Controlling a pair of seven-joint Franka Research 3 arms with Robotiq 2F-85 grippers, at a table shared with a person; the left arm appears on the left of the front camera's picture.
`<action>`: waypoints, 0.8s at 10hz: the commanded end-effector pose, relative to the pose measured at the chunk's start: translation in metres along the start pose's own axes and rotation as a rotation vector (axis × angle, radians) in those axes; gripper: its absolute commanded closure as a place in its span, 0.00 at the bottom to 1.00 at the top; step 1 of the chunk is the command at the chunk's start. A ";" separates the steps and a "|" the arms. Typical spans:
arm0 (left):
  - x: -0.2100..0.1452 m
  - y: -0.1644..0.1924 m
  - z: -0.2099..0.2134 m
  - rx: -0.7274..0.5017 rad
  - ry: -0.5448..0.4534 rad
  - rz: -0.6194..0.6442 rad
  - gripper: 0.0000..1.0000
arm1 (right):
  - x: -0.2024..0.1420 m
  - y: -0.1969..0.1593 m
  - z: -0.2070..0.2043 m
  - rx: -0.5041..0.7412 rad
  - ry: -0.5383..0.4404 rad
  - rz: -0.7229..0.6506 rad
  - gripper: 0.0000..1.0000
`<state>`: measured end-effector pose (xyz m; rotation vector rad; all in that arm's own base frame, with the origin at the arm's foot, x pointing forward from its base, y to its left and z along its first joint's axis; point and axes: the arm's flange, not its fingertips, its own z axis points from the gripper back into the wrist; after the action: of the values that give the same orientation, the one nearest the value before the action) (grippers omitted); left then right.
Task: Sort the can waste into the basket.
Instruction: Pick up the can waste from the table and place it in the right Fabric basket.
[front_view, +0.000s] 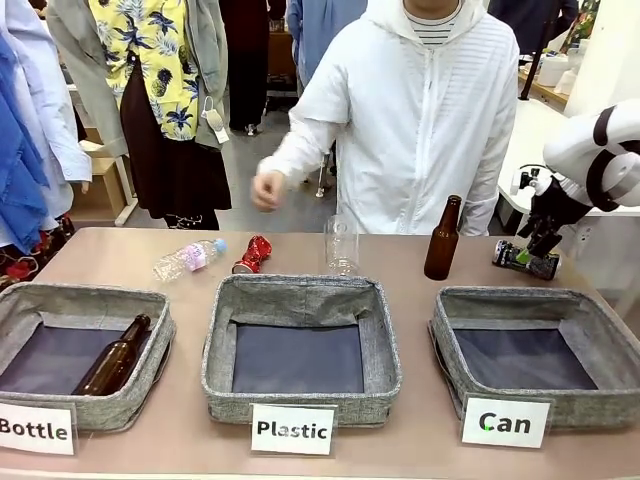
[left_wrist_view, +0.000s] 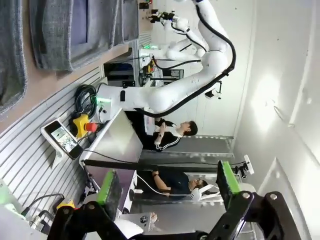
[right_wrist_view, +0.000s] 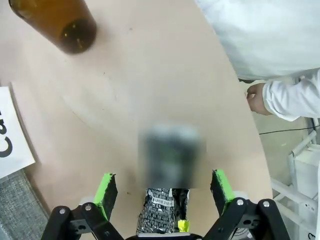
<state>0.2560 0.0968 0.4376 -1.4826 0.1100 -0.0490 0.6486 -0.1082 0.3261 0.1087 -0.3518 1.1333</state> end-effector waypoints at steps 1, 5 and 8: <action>-0.010 -0.012 0.006 -0.048 -0.030 -0.041 0.00 | 0.008 -0.015 -0.010 0.017 0.031 0.018 0.00; -0.010 -0.012 0.006 -0.048 -0.030 -0.041 0.00 | -0.004 -0.025 -0.045 0.056 0.025 0.052 0.00; -0.010 -0.012 0.006 -0.048 -0.030 -0.041 0.00 | -0.006 -0.024 -0.047 0.084 0.017 0.042 0.00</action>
<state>0.2483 0.1047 0.4482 -1.5160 0.0596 -0.0556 0.6726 -0.1095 0.2813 0.1426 -0.2874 1.1758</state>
